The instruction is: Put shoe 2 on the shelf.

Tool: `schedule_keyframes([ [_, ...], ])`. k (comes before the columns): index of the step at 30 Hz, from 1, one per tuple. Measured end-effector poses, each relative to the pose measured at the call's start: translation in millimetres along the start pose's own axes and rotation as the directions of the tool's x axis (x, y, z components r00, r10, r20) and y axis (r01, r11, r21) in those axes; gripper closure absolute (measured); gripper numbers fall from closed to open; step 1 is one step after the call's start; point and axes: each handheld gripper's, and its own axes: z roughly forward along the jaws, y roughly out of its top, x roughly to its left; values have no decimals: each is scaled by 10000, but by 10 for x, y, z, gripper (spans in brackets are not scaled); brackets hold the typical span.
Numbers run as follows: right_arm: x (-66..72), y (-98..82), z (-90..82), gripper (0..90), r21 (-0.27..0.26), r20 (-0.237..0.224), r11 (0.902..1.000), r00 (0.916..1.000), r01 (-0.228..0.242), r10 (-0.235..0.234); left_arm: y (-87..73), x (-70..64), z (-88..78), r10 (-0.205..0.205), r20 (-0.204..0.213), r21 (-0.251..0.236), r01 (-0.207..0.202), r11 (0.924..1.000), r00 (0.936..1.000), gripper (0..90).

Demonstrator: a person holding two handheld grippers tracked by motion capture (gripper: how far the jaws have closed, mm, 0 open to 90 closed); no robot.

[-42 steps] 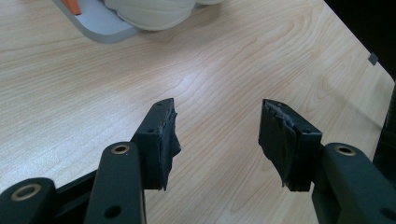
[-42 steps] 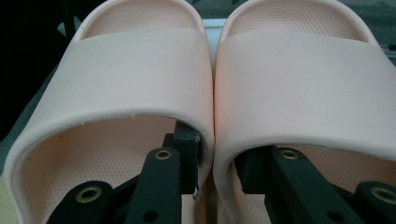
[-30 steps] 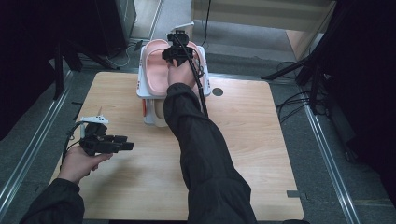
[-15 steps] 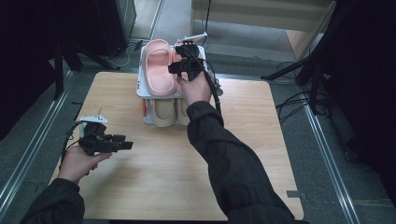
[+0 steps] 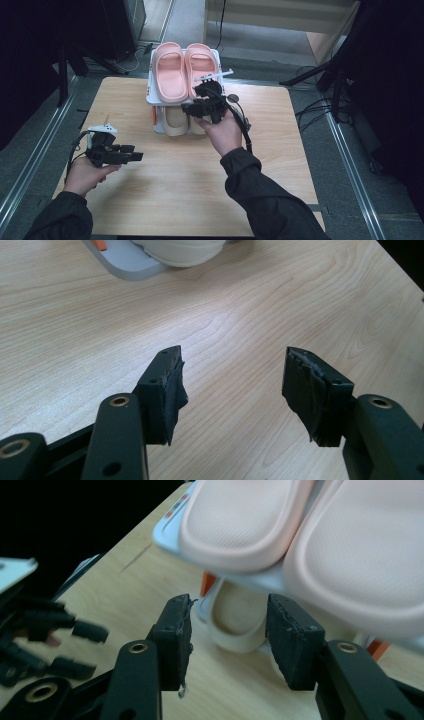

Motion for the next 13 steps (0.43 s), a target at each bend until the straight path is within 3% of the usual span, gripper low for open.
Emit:
schedule_keyframes([
  [10,-17,-596,-46,486,32,-852,9999,9963,123,-120,12,-44,61,326,106,164,-328,9993,9994,381],
  [13,-32,-730,-19,440,-50,-1118,9983,9920,583,-585,15,-82,101,698,76,187,-700,9974,9975,357],
])
